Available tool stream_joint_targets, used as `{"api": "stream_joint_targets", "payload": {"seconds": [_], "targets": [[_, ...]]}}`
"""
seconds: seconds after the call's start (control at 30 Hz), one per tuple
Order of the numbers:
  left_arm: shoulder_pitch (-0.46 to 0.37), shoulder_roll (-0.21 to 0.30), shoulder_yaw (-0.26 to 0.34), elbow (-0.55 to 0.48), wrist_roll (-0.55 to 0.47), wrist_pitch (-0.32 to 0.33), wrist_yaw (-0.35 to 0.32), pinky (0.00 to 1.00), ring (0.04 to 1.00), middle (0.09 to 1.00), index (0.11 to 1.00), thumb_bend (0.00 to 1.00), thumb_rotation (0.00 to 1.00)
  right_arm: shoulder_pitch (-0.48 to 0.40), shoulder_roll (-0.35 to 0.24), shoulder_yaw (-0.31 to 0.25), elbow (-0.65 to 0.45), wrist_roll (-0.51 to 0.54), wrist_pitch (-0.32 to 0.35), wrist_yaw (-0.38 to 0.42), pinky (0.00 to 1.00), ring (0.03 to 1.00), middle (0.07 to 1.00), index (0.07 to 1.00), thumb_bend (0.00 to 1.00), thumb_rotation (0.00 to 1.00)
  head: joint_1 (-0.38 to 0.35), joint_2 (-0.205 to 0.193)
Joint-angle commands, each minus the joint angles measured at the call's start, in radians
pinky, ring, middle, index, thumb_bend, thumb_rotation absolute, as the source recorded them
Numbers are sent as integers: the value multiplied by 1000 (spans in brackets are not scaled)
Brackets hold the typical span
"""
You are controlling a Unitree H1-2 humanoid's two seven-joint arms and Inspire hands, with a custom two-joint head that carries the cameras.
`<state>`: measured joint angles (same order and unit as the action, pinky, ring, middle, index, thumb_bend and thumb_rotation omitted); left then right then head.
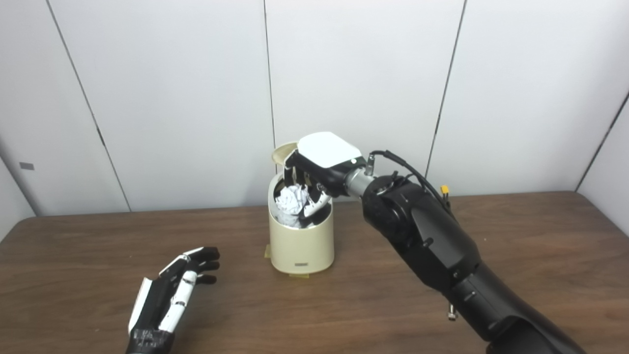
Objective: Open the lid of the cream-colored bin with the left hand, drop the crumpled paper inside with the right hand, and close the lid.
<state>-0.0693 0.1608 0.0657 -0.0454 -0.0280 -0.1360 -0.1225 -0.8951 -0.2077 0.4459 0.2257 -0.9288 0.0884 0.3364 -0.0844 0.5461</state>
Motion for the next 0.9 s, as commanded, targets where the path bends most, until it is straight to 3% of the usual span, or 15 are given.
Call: {"api": "stream_joint_targets", "payload": {"seconds": [0.0,0.17,0.4,0.53,0.8,0.83,0.87], "targets": [[-17,5,-2,-37,2,-19,6,666,741,759,760,238,751,-57,1,0,6,-13,-15,-49,242,369,471,489,519,0,-1,0],[-15,8,-4,-46,-11,-5,-3,681,751,768,768,236,752,-56,-6,15,11,-34,-14,-66,248,399,492,493,519,0,-4,0],[-16,8,-2,-44,-18,-1,-5,684,756,771,768,254,738,-50,-21,28,4,-54,-45,-99,354,445,578,477,511,0,-4,-1],[-17,10,-2,-44,-8,-1,-1,677,753,769,768,259,743,-43,-25,28,-9,-61,-39,-89,411,533,623,485,520,116,-6,-1],[-15,9,-2,-47,-8,3,-1,679,751,768,770,247,749,-47,-51,57,-42,-130,-21,-15,483,598,667,486,523,131,-7,1],[-15,9,-2,-47,-10,4,-2,684,753,770,771,250,749,-49,-54,59,-45,-136,-22,-2,489,605,674,527,757,79,-6,1],[-15,9,-1,-47,-14,4,-4,689,756,772,772,252,750,-50,-57,61,-48,-142,-22,9,492,611,683,562,876,66,-5,1]]}}
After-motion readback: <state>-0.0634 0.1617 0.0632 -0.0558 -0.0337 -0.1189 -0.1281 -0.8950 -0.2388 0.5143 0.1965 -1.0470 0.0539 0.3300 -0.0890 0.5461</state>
